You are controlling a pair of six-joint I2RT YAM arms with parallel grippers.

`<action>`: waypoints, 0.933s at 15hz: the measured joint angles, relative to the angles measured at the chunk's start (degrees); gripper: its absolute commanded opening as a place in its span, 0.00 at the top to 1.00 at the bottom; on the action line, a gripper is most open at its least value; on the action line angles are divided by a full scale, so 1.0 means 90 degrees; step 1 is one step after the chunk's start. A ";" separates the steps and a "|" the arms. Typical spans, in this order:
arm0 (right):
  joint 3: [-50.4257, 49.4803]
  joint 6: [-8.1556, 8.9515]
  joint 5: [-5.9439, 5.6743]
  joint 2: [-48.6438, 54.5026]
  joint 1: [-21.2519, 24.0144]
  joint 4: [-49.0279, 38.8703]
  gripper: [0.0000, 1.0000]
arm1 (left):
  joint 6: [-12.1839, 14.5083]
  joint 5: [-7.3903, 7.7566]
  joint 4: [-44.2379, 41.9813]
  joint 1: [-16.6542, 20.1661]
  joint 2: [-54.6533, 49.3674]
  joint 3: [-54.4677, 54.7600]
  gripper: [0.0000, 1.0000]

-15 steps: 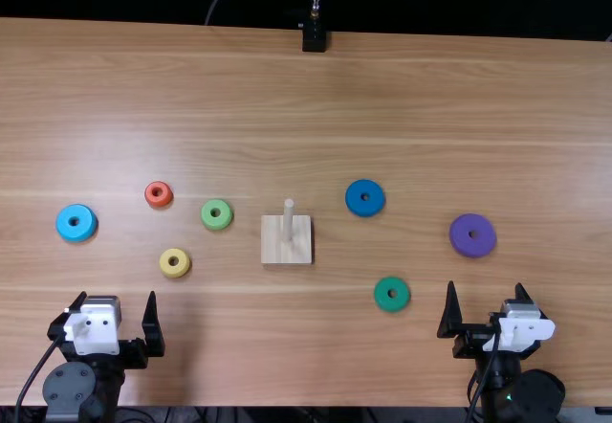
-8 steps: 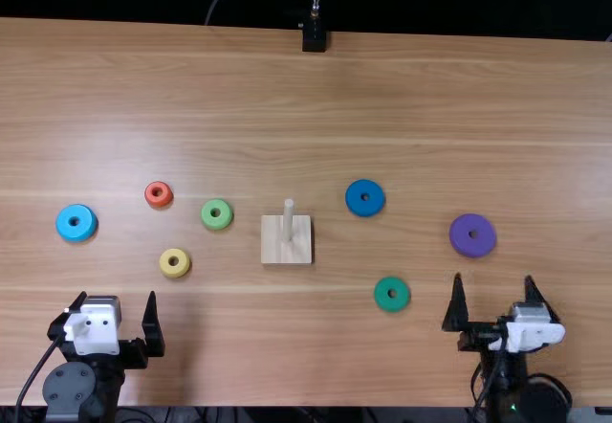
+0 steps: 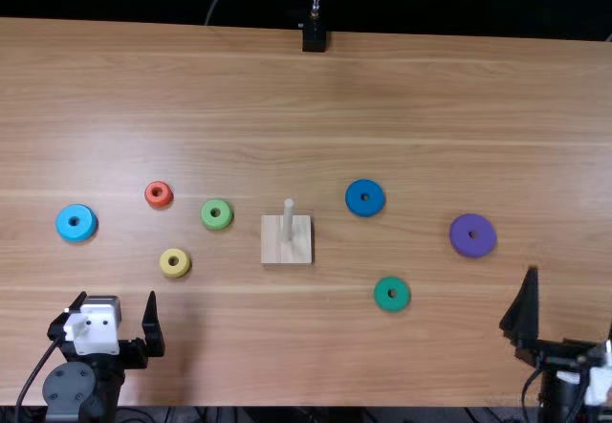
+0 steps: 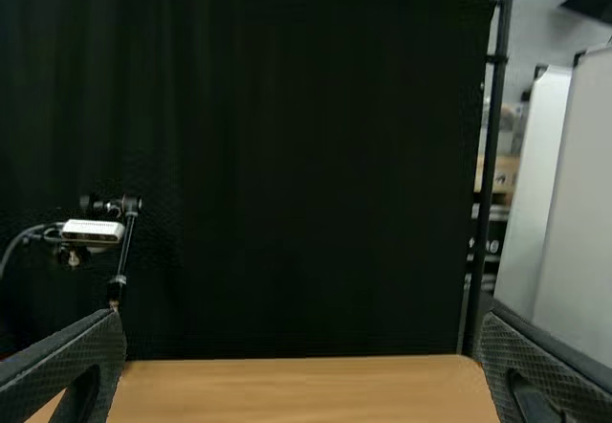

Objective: Build the Hanoi tower: stack the rings onto the peg from bottom to top in this color order: purple, dark blue, light blue, dark green, light green, yellow, orange.

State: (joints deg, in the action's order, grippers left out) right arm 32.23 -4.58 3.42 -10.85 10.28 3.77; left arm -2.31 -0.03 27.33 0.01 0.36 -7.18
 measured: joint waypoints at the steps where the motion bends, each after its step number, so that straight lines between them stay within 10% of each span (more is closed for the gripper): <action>1: 0.0401 0.0002 0.0000 -0.0566 0.0000 0.0097 0.00 | 0.0000 0.0000 0.0002 -0.0002 0.0000 0.0000 0.00; 6: 0.1664 0.0000 -0.0034 -0.2433 0.0000 0.0945 0.00 | 0.0002 0.0000 0.0002 -0.0002 0.0000 0.0000 0.00; 9: 0.2314 0.0002 -0.0364 -0.3971 0.0000 0.2460 0.00 | 0.0000 0.0000 0.0000 -0.0002 0.0000 0.0000 0.00; 14: 0.3283 0.0005 -0.0508 -0.5962 0.0000 0.4063 0.00 | 0.0000 0.0002 0.0002 -0.0002 0.0000 0.0000 0.00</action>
State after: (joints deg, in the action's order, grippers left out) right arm 61.78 -4.54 -1.15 -64.51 10.28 40.34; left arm -2.31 -0.01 27.35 -0.01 0.36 -7.18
